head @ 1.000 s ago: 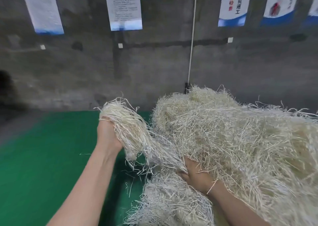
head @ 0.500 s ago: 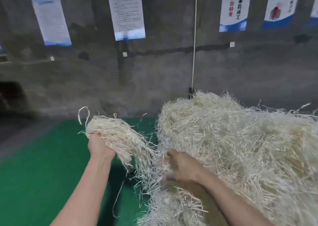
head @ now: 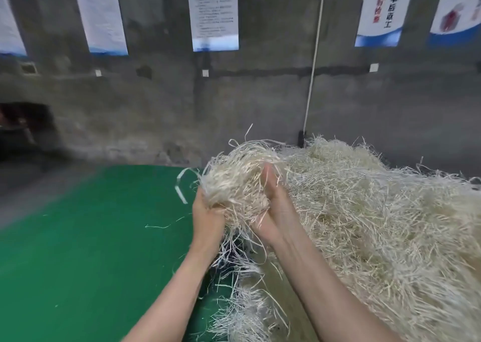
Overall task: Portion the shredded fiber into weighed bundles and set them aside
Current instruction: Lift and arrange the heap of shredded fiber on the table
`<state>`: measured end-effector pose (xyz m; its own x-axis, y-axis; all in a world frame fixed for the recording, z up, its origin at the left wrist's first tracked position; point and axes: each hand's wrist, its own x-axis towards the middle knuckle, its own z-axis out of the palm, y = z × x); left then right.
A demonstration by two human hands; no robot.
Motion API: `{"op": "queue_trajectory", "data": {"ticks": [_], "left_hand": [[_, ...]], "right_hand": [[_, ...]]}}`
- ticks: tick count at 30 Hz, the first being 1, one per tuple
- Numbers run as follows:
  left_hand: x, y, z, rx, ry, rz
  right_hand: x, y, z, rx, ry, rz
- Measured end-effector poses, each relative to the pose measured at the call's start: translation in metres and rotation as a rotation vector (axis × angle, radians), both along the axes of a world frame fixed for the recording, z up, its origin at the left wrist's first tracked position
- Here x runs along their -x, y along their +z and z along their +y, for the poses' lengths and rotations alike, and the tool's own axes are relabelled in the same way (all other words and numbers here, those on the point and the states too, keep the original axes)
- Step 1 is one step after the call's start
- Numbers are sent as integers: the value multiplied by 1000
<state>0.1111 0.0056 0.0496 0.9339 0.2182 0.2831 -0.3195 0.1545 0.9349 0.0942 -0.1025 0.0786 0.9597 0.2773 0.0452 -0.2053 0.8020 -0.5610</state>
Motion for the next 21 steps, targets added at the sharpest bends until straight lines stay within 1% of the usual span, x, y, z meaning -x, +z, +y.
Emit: {"op": "queue_trajectory", "data": {"ticks": [1, 2, 3, 4, 5, 6, 7, 8, 10, 11, 12, 13, 14, 15, 16, 17, 18, 19, 20, 21], "left_hand": [[4, -11, -3, -150, 15, -4], [9, -17, -4, -208, 10, 19], [11, -22, -3, -201, -30, 41], [13, -25, 1, -140, -109, 40], [15, -28, 6, -47, -217, 10], [17, -32, 10, 65, -316, -17], [19, -35, 12, 193, -369, -7], [20, -38, 12, 340, -375, 59], [15, -42, 12, 632, -357, 301], [13, -43, 11, 743, -381, 424], [12, -43, 11, 807, -442, 520], [10, -42, 11, 828, -521, 567], [9, -40, 12, 821, -603, 548], [9, -35, 14, 801, -688, 495], [11, -29, 17, 756, -749, 448], [12, -22, 19, 685, -766, 425], [12, -16, 19, 595, -742, 419], [14, -13, 17, 518, -665, 441], [14, -15, 15, 460, -548, 485], [13, -19, 14, 379, -377, 538]], "right_hand": [[-1, 10, 1, 172, -87, 5], [-2, 18, 3, 355, -180, 49], [-3, 23, 4, 472, -265, 89], [-4, 28, 2, 502, -320, 102], [-4, 34, -1, 472, -342, 109], [-3, 41, -4, 404, -353, 122], [-4, 47, -7, 309, -357, 133], [-4, 51, -9, 204, -353, 142], [-8, 53, -9, 30, -338, 186], [-10, 51, -8, -52, -323, 213], [-8, 48, -4, -88, -304, 226], [-6, 43, 1, -72, -281, 215], [-5, 35, 5, 48, -307, 202], [-4, 23, 8, 288, -394, 169], [-2, 8, 10, 597, -493, 119], [-1, -10, 11, 887, -554, 26], [4, -24, 12, 1071, -523, -89], [8, -35, 13, 1165, -420, -197], [13, -43, 11, 1209, -298, -296], [16, -49, 7, 1247, -221, -371]]}}
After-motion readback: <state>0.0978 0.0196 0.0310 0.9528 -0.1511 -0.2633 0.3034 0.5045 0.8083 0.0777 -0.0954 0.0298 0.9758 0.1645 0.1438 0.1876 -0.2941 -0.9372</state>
